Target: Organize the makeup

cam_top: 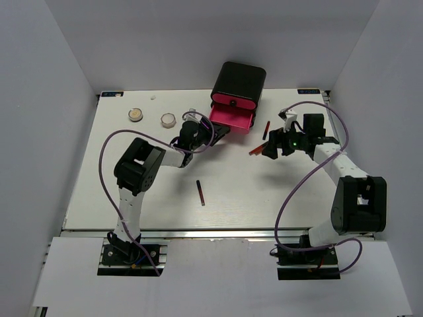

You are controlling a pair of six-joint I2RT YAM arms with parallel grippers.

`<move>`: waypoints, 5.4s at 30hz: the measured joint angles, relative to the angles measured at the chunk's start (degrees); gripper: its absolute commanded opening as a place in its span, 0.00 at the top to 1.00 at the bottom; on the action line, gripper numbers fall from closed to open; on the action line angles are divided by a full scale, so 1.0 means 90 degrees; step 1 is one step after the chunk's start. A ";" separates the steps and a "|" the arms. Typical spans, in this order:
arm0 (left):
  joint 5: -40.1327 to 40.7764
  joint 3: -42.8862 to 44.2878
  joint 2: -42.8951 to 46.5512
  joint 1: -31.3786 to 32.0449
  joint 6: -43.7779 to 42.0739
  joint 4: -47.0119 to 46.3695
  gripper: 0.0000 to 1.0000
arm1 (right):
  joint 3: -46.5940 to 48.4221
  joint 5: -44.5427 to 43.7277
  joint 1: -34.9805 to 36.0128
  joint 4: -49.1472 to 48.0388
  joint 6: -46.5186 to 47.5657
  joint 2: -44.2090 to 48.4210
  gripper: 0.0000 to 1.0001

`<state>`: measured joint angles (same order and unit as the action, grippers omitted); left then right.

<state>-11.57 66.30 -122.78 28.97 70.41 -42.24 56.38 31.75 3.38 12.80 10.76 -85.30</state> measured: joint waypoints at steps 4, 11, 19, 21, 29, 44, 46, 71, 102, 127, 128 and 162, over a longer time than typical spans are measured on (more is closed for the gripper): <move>0.0058 -0.0114 0.0168 0.0002 -0.0165 0.0175 0.34 | 0.0138 0.0551 0.0000 0.0430 0.0678 -0.0095 0.11; 0.0223 -0.0362 0.0882 0.0000 -0.0595 0.0804 0.29 | 0.0481 0.1566 0.0000 0.1268 0.2531 -0.0272 0.16; 0.0833 -0.0746 0.2509 -0.0002 -0.1547 0.2297 0.28 | 0.0515 0.2086 0.0092 0.2404 0.5367 -0.0272 0.20; 0.1093 -0.0835 0.2875 -0.0019 -0.1812 0.2841 0.29 | 0.0510 0.1940 0.0255 0.2419 0.5693 -0.0260 0.22; 0.2089 -0.1464 0.4478 -0.0248 -0.2688 0.5076 0.26 | -0.0265 0.0078 0.2164 0.1273 0.5268 0.0262 0.23; 0.2385 0.1370 0.1826 -0.2079 -0.4906 0.7053 0.02 | 0.0129 -0.0648 0.2640 0.0588 0.3480 0.0051 0.21; 0.2356 0.2113 0.1054 -0.2062 -0.5282 0.7210 0.02 | 0.0129 -0.0680 0.2640 0.0563 0.3376 0.0056 0.20; 0.2582 0.4272 -0.1338 -0.1906 -0.6671 0.6630 0.03 | -0.0221 -0.0750 0.2637 0.0403 0.3099 0.0352 0.19; 0.1639 0.1362 0.2178 -0.0539 -0.5374 0.4675 0.86 | -0.0194 -0.0185 0.0872 -0.0359 0.1923 0.1787 0.56; 0.1970 0.3893 -0.0092 0.0396 -0.4998 0.4622 0.60 | -0.0636 -0.0002 0.0532 -0.0736 0.1311 0.2069 0.67; 0.1987 0.3910 -0.0114 0.0396 -0.4998 0.4634 0.58 | -0.0636 -0.0002 0.0529 -0.0738 0.1307 0.2069 0.66; 0.2205 0.3543 -0.0182 0.0379 -0.5163 0.5183 0.02 | -0.0636 -0.0002 0.0500 -0.0775 0.1251 0.2069 0.46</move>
<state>8.27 98.19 -124.42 32.38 23.94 4.40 50.65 31.73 7.88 5.82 22.02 -66.67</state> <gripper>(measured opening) 0.975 0.541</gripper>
